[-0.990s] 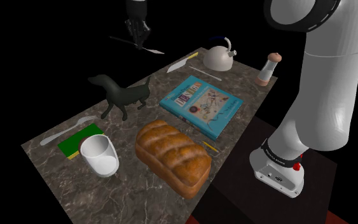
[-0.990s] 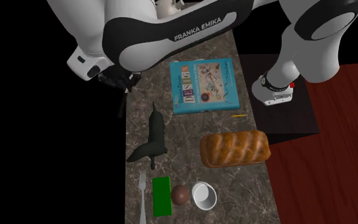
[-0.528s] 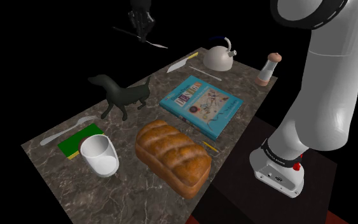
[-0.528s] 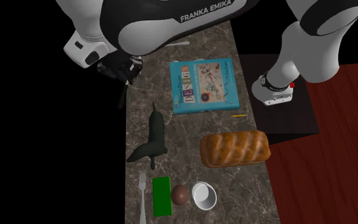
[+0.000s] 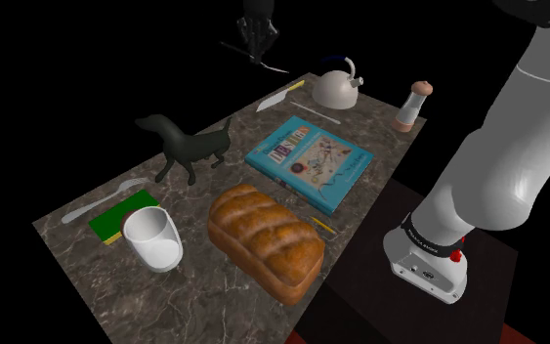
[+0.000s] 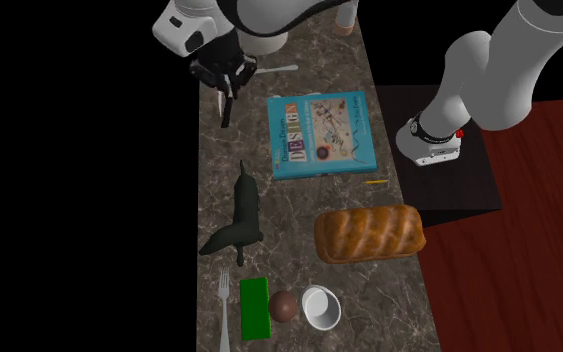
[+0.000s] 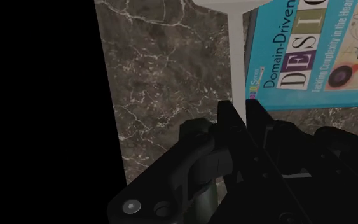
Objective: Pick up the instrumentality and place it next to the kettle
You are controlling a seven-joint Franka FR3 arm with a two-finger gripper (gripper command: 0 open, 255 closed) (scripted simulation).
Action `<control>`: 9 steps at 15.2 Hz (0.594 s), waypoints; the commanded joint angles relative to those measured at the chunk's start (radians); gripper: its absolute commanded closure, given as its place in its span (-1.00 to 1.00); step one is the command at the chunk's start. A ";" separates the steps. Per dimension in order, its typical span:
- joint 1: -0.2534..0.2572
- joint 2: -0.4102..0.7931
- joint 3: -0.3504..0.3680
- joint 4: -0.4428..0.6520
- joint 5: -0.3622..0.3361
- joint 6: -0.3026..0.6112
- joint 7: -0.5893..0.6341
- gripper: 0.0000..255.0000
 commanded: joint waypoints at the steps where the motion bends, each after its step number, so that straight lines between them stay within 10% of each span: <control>1: -0.017 -0.053 -0.015 -0.068 -0.005 0.013 -0.034 1.00; 9: -0.089 -0.231 -0.087 -0.277 -0.038 0.037 -0.171 1.00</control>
